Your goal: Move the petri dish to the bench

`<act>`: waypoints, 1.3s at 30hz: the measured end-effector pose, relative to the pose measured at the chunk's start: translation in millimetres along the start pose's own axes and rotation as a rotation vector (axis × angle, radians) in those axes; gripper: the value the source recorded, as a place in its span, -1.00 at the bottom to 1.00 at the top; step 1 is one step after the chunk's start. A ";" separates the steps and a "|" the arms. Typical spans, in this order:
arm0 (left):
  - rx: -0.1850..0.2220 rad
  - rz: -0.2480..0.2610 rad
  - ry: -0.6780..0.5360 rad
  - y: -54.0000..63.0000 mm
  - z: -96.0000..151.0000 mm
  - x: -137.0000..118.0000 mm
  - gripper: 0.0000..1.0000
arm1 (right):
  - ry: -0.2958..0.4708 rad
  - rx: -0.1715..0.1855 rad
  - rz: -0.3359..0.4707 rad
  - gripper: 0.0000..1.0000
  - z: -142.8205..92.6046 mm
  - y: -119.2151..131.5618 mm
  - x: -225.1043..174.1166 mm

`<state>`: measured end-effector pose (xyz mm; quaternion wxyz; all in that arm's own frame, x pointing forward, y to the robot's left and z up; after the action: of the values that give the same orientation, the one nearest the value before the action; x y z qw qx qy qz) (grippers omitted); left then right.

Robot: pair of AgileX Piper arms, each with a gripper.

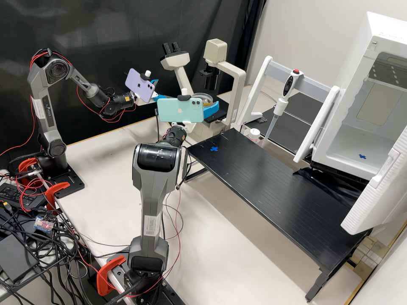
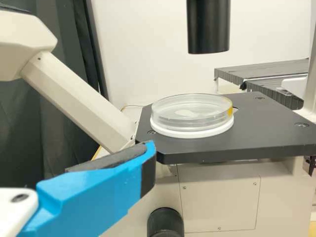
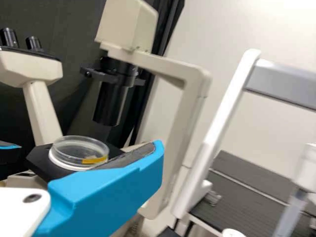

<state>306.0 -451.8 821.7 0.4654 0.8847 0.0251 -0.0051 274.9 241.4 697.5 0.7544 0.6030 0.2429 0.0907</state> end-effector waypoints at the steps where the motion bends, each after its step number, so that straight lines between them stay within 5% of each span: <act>1: 0.000 0.000 0.000 0.0 0.0 0.0 1.00 | 0.003 0.003 -0.004 1.00 -2.2 -0.2 4.2; 23: 0.000 0.000 0.000 0.0 0.0 0.0 1.00 | 0.047 0.033 -0.164 1.00 -43.2 -37.2 96.0; 31: 0.000 0.000 0.000 0.0 0.0 0.0 1.00 | 0.010 0.078 -0.216 1.00 -41.2 -48.5 128.9; 35: 0.000 0.000 0.000 0.0 0.0 0.0 1.00 | -0.053 0.147 -0.242 1.00 -27.7 -54.8 144.9; 39: 0.009 -0.002 -0.011 -0.2 1.0 0.0 1.00 | -0.093 0.173 -0.246 1.00 -11.6 -57.0 152.8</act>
<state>306.0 -452.6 821.0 0.4613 0.8869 0.0234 -0.0107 392.7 302.5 602.0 0.7155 0.6351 0.2864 -0.0517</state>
